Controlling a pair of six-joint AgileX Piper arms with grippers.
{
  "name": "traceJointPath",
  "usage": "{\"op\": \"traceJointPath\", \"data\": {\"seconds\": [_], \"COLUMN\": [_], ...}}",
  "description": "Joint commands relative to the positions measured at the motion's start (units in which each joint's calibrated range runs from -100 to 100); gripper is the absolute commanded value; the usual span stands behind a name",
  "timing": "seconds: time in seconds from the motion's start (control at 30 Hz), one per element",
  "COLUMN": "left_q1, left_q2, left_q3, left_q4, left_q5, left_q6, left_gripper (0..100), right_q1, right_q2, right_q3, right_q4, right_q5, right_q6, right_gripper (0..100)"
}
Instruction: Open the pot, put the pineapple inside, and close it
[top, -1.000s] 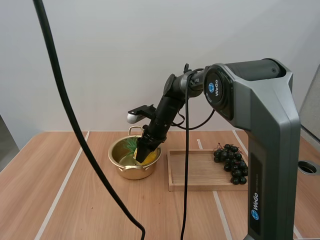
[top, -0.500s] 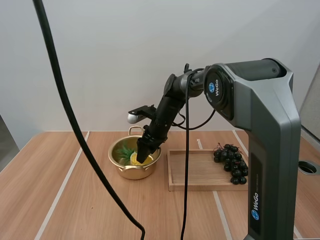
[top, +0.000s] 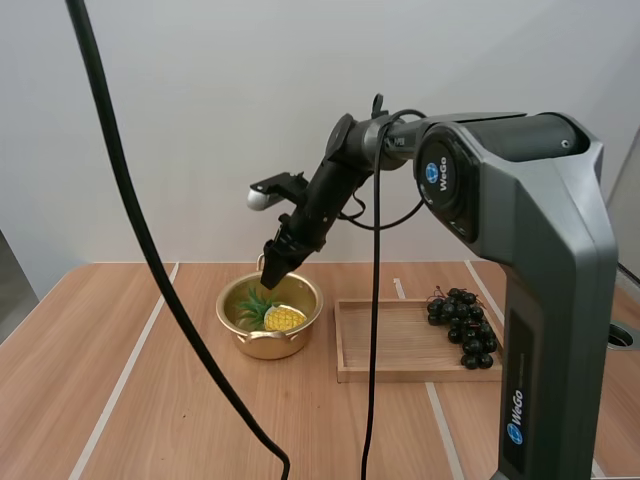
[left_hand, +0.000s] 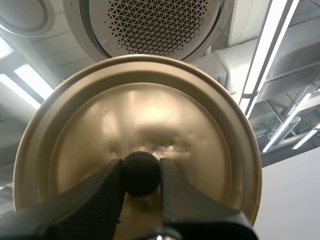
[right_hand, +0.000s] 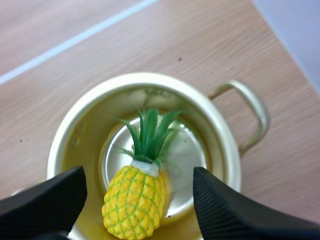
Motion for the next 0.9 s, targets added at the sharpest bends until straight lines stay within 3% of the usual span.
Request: {"op": "traceJointPath", "data": {"seconds": [0.0,0.3,0.53,0.87], "left_q1": [-0.11,-0.11,-0.11,-0.11], "left_q2": [-0.53,-0.39,0.27,4.91], "left_q3": [-0.2,-0.2,1.0,13.88], "left_q4": [0.02,0.02,0.02,1.97], "left_q5": [-0.15,0.56,7.96,7.96], "left_q6": [-0.28,-0.63,-0.99,-0.99], "left_gripper": [0,0,0,0], "right_q1": [-0.3,-4.92,-11.21,-17.31], "right_q2": [-5.07,-18.84,-29.16,-45.37], "right_q3": [-3.04,-6.09,-6.09,-6.09], "right_q4": [0.19,-0.42,-0.01,-0.01], "right_q5": [0.95,0.95,-11.56,-27.99], "right_q6": [1.48,5.37,10.29,14.24], "right_gripper": [100,100,100,100]}}
